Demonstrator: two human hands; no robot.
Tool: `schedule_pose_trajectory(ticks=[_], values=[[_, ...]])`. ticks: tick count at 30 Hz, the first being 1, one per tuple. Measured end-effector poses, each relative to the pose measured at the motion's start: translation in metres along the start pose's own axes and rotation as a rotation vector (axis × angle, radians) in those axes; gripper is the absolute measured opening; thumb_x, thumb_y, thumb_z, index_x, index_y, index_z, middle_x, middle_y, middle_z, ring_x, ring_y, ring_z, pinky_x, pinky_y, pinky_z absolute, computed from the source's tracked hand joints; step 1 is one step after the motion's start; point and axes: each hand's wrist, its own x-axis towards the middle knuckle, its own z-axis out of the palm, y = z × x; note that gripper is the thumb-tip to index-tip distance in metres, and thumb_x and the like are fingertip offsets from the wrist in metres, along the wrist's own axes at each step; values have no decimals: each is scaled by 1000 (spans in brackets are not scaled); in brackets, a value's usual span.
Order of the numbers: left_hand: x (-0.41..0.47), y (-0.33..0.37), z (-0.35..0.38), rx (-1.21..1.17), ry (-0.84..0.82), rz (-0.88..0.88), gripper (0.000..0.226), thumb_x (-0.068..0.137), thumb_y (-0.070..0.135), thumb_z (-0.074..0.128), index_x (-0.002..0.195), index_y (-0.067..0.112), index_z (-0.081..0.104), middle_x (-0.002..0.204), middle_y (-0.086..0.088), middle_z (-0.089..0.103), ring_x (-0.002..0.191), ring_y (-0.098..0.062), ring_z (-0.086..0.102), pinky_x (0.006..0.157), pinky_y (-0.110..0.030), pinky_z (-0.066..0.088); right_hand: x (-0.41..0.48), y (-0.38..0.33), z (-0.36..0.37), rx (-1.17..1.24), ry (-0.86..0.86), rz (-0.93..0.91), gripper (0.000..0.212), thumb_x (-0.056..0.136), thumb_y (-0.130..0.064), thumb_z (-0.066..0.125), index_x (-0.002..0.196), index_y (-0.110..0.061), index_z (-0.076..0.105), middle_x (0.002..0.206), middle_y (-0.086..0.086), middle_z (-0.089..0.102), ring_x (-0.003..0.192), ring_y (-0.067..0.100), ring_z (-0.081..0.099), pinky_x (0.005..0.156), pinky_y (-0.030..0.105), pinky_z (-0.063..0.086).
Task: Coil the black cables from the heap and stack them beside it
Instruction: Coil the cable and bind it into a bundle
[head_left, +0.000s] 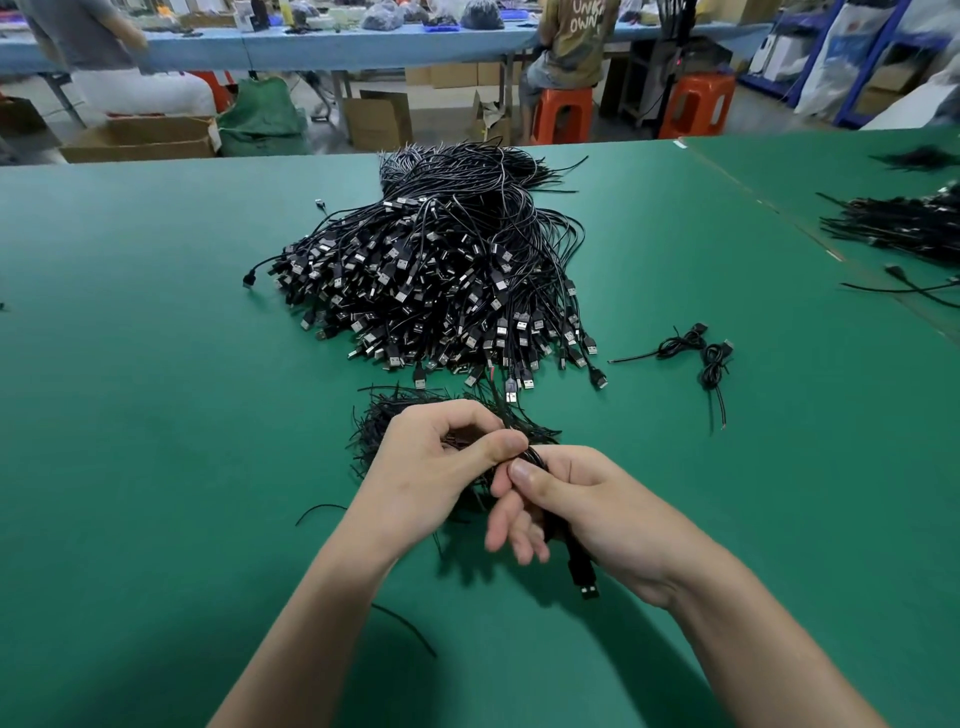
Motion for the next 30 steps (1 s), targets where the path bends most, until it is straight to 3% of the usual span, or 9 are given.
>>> schedule_pose_trajectory(ticks=[5,9,12,17,20,23,25,28,30], values=[[-5,4,-4,-74,-90,27,9,83,32,76,81,23,79,85,3,77,76,-4,69,71,-16,52,-1,1,5,38,26,-13,18,110,-19,39,102,-5,48,83,16,75,58,16,63,55,23,45],[-5,6,-3,-26,-62,21,14,92,26,75,80,18,74,72,6,70,59,-3,58,61,-17,47,-2,1,9,98,80,-62,22,102,-29,48,101,-8,43,84,17,75,59,17,64,55,23,45],[-5,9,2,-43,-16,23,21,98,17,69,78,14,69,58,8,61,49,-4,55,55,-14,46,-1,5,13,76,242,-127,19,99,-23,56,93,-6,51,80,11,75,62,14,63,58,22,47],[-5,7,8,-39,108,39,17,90,30,67,76,21,71,74,7,70,56,-5,53,58,-16,46,-3,18,16,-500,550,-222,8,102,-22,59,97,-25,64,92,-9,67,86,5,62,76,23,47],[-6,6,12,-78,149,49,15,98,20,69,84,16,72,68,7,67,53,-7,53,54,-19,47,-3,22,20,-536,470,-197,8,106,-31,50,107,-30,57,97,-14,69,92,6,65,79,21,47],[-10,5,11,-145,128,26,18,102,22,65,87,14,69,61,-2,68,40,-25,56,37,-27,45,-4,26,23,-440,290,-126,13,107,-34,42,116,-31,51,91,-8,73,74,10,68,76,31,52],[-11,5,11,-174,105,36,17,102,23,65,88,15,68,64,-6,70,41,-30,61,38,-30,48,-4,26,22,-463,257,-132,14,105,-34,42,115,-29,50,83,-10,69,68,7,59,71,32,49],[-9,5,11,-105,160,78,14,100,18,67,86,19,72,67,9,68,55,-5,60,54,-19,50,-3,27,19,-478,272,-127,14,107,-33,45,111,-27,56,84,-15,60,74,0,50,71,26,44],[-9,4,11,-140,162,60,14,98,20,69,84,19,72,63,7,64,51,-6,55,50,-19,48,-2,25,18,-505,254,-124,17,107,-33,45,103,-27,60,84,-24,60,75,-3,52,70,17,40]])
